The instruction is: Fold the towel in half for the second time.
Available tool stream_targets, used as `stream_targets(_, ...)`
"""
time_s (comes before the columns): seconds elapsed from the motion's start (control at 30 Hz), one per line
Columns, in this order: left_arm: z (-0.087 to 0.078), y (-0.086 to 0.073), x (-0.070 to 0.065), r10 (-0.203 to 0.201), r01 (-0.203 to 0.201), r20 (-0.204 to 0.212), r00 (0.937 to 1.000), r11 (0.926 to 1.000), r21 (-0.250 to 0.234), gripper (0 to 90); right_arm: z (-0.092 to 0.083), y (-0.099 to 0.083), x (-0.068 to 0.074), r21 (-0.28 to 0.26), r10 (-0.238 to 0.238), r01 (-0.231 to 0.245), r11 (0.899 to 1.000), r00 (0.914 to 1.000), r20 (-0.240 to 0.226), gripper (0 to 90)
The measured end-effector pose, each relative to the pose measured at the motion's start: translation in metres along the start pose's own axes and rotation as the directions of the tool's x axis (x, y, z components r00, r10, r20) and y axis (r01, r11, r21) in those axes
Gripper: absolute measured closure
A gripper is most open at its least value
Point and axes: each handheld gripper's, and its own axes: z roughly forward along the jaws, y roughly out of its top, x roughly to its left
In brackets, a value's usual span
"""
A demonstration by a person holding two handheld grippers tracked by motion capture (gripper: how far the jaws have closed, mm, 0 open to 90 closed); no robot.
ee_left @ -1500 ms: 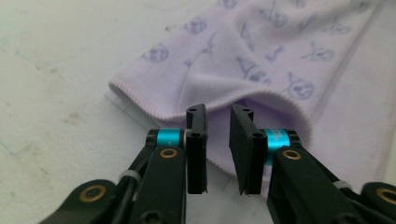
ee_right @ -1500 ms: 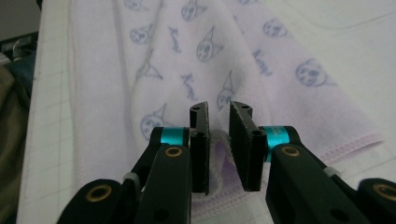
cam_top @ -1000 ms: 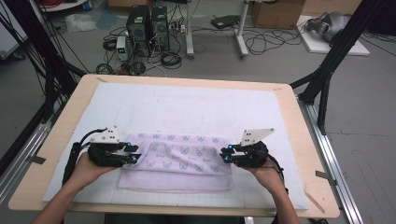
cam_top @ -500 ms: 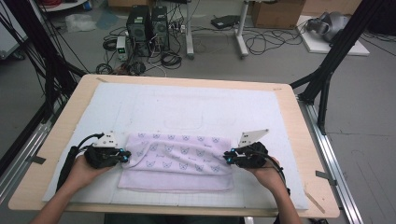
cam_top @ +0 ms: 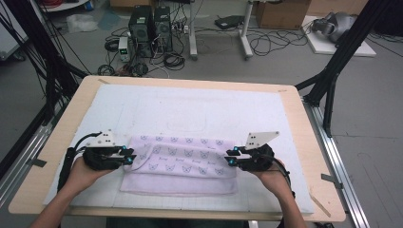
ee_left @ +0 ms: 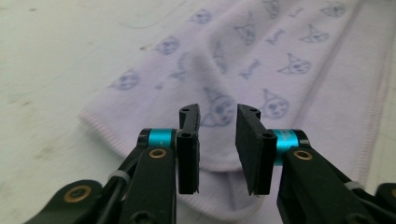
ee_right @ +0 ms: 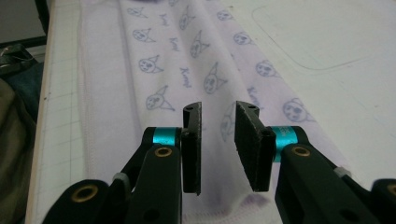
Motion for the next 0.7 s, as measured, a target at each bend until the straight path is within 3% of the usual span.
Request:
stream_targets(0.23,0.026,-0.009,0.004,-0.01,0.011,-0.006,0.9999,0.997,0.076,66.4,0.019,-0.009,0.0,0.062,-0.001,0.002,0.998,0.9999,-0.017,68.6)
stream_targets(0.33,0.028,-0.011,0.003,-0.005,0.004,0.014,0.9999,0.998,0.062,78.7,0.031,-0.016,-0.001,0.116,-0.001,0.003,0.993,0.9997,-0.023,69.2)
stream_targets(0.4,0.028,-0.011,0.001,0.009,-0.009,0.004,1.0,0.9982,0.06,85.4,0.038,-0.021,-0.002,0.15,0.001,0.004,0.989,0.9996,-0.03,74.8)
stream_targets(0.5,0.021,-0.01,0.002,-0.002,0.001,0.008,1.0,0.9988,0.049,87.4,0.038,-0.022,-0.004,0.132,0.014,-0.006,0.991,0.9982,-0.058,86.6)
stream_targets(0.7,-0.017,-0.008,-0.002,0.004,-0.004,-0.019,0.9998,1.0,-0.008,87.6,0.012,-0.013,0.006,0.031,0.003,0.0,1.0,0.9968,-0.08,87.7)
